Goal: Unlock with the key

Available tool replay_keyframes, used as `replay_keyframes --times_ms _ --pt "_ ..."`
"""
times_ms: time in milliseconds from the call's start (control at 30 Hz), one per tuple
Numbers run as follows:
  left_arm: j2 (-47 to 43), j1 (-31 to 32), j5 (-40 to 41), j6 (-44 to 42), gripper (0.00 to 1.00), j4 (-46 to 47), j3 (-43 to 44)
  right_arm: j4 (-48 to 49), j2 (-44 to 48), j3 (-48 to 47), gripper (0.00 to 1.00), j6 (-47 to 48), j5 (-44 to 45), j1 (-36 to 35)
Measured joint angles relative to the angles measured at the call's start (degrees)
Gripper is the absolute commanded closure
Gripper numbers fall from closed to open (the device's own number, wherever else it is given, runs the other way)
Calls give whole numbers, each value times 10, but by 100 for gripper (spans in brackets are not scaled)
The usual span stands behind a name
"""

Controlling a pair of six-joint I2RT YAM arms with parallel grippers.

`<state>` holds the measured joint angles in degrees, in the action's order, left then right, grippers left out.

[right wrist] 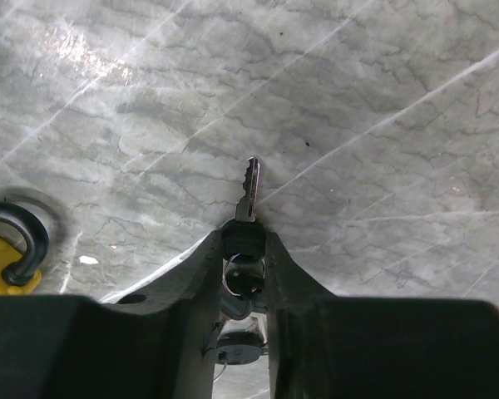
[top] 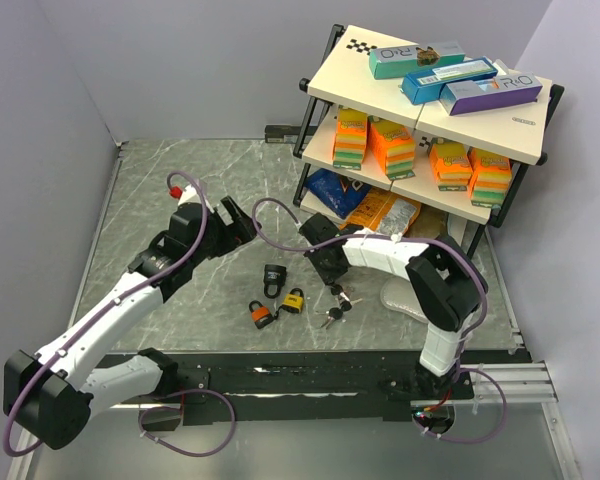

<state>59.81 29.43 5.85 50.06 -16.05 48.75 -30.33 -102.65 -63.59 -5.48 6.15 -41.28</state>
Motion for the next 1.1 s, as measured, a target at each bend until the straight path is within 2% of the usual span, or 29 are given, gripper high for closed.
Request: replay_keyframes --times_ms 167,267,433,800,1100 --pt "-4 0 0 9 4 -9 -1 -12 -9 -13 94 -9 -1 -1" --pt "-8 0 -2 13 4 -10 -3 -12 -9 -13 100 -11 -1 -1" --pt "14 0 -23 12 4 -7 -3 -8 -6 -11 100 -14 -2 -1" --pt "191 -2 -129 -23 4 -5 66 46 72 36 100 -21 -12 -1" --pt "265 -3 -208 -40 1 20 103 108 112 81 100 -15 -20 -1"
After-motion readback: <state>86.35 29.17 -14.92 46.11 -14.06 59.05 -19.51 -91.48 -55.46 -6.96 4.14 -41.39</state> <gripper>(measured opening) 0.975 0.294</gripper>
